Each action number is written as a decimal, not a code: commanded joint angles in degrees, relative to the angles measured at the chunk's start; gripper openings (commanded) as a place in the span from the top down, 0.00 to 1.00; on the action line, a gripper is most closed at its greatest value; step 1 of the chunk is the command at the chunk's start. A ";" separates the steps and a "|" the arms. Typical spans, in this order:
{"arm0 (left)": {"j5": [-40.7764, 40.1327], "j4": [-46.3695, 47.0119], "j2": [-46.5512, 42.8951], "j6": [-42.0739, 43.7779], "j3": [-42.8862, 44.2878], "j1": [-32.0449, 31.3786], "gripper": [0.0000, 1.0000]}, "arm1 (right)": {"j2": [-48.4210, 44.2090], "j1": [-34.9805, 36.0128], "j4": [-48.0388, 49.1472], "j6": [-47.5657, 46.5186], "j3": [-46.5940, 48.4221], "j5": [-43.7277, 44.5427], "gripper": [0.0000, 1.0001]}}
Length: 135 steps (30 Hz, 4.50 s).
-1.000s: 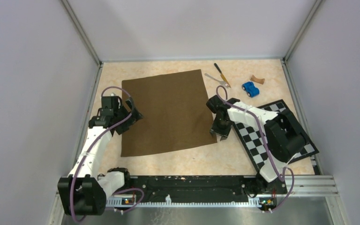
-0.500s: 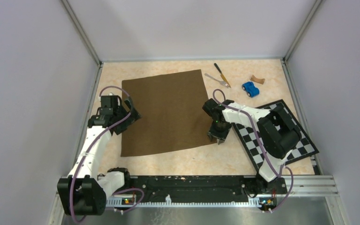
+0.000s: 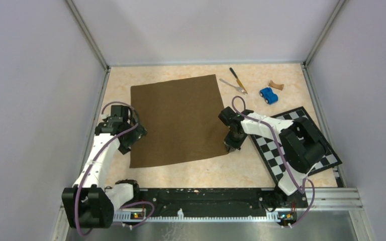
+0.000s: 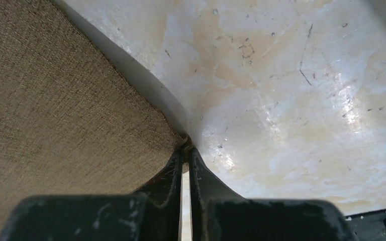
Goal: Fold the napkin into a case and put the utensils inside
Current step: Pick up the flattened napkin from the center of the board, then flatten the napkin at the center of the board, then fold and flatten the napkin at the center of the board.
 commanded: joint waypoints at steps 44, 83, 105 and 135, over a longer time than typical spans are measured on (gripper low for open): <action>-11.13 -4.88 9.22 -24.49 -11.80 5.07 0.44 | -9.71 -3.81 21.65 -1.82 -14.73 -3.39 1.00; -10.36 2.66 -29.60 -8.02 17.78 5.79 1.00 | -46.47 -3.93 43.86 -38.94 -7.48 -28.93 1.00; -19.80 35.27 -6.11 4.07 21.87 5.81 1.00 | -26.25 -9.90 45.01 -32.03 14.25 -8.43 1.00; 16.18 24.86 27.72 12.51 16.99 11.66 1.00 | 7.45 -16.54 31.55 -36.48 24.23 -28.72 1.00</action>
